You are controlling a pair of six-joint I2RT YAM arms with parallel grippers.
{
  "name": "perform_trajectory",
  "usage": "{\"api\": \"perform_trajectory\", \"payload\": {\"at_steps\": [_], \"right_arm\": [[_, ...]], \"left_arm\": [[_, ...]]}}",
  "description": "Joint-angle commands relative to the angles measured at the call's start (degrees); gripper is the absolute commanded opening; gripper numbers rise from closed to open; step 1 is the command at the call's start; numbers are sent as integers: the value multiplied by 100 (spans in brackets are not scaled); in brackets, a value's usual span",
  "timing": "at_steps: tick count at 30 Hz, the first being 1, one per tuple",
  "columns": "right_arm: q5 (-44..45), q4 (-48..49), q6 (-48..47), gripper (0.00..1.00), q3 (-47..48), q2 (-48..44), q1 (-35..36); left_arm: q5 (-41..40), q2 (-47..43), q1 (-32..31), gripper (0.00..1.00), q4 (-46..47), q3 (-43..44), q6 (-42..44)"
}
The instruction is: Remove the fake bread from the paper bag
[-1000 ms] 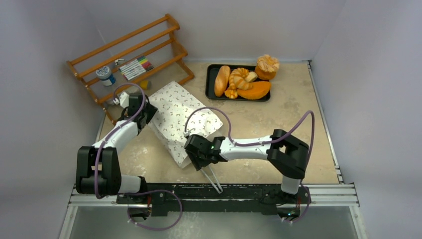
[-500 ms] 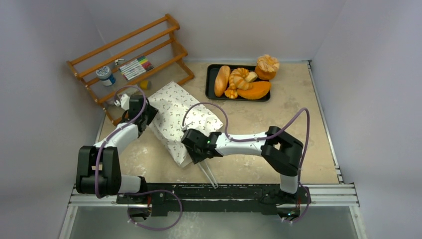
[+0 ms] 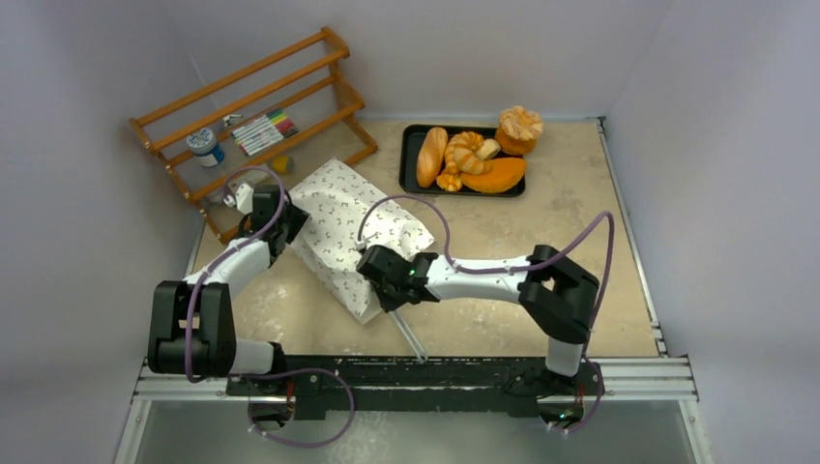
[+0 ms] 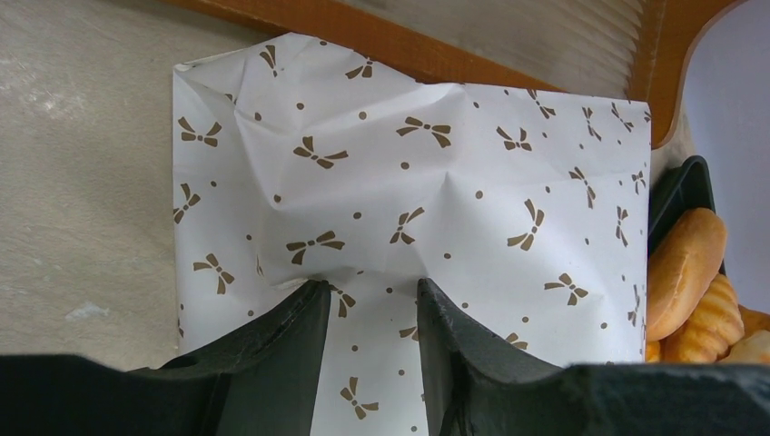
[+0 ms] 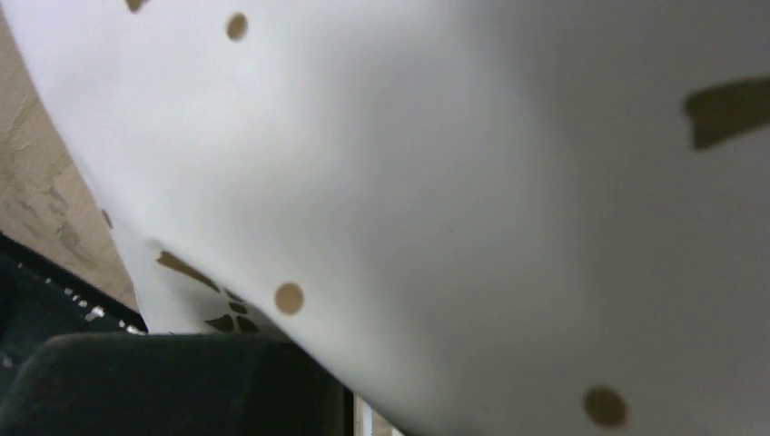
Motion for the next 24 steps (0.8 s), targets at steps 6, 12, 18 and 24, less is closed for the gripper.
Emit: {"api": "perform_trajectory", "payload": {"at_steps": [6, 12, 18, 24], "right_arm": [[-255, -530, -136, 0, -952, -1850, 8], [-482, -921, -78, 0, -1744, -2903, 52], [-499, -1317, 208, 0, -1959, -3460, 284], [-557, -1738, 516, 0, -2052, -4046, 422]], "left_arm": [[-486, 579, -173, 40, 36, 351, -334], [-720, 1056, -377, 40, 94, 730, -595], [-1010, 1299, -581, 40, 37, 1011, -701], [-1261, 1431, -647, 40, -4, 1263, -797]]}}
